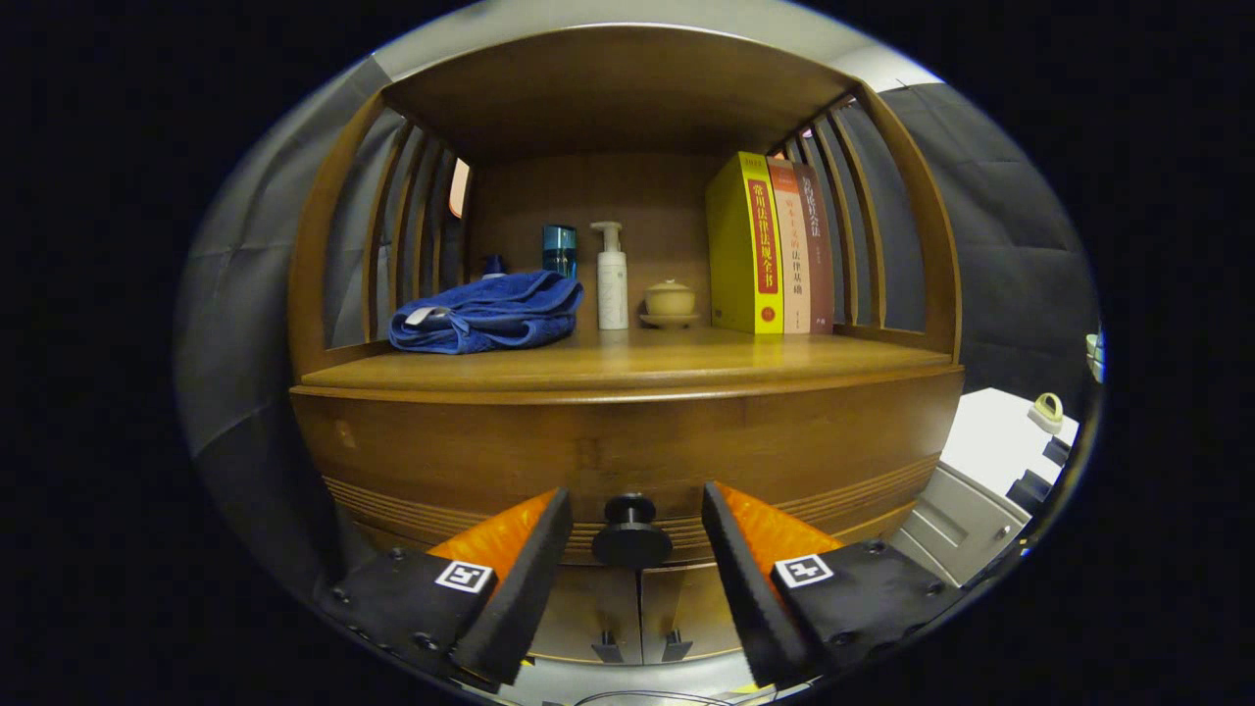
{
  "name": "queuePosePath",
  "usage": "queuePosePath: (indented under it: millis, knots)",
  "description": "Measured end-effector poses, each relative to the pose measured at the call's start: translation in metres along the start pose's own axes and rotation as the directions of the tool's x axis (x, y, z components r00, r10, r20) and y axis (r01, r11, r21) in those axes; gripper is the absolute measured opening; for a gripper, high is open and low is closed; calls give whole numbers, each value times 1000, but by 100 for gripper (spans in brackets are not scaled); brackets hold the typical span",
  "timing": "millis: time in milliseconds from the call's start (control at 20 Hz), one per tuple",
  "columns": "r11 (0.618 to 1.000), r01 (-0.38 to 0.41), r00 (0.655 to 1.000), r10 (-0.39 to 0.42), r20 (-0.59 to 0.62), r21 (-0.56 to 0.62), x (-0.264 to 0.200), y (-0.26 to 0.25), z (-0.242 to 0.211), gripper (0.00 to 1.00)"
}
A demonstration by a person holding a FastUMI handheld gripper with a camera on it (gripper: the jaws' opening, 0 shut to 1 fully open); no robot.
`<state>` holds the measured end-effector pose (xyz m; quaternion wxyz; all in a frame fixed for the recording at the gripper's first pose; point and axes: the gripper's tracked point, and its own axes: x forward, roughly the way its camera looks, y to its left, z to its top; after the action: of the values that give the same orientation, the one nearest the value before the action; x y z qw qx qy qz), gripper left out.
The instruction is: Pull open the drawer, take out the items inside it, and place them on the countertop above the cabinet.
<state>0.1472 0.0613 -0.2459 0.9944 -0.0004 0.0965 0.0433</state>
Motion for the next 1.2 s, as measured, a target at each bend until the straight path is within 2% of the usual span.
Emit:
queuePosePath:
  millis: [350, 550, 900, 1200]
  knots:
    - [1000, -16, 999, 16, -32, -4, 4, 2, -15, 53]
    - [999, -9, 1000, 9, -18, -36, -11, 1, -17, 44]
    - [997, 10, 1000, -12, -28, -72, -67, -2, -30, 44]
    - [998, -7, 998, 4, -58, -67, -108, -4, -45, 44]
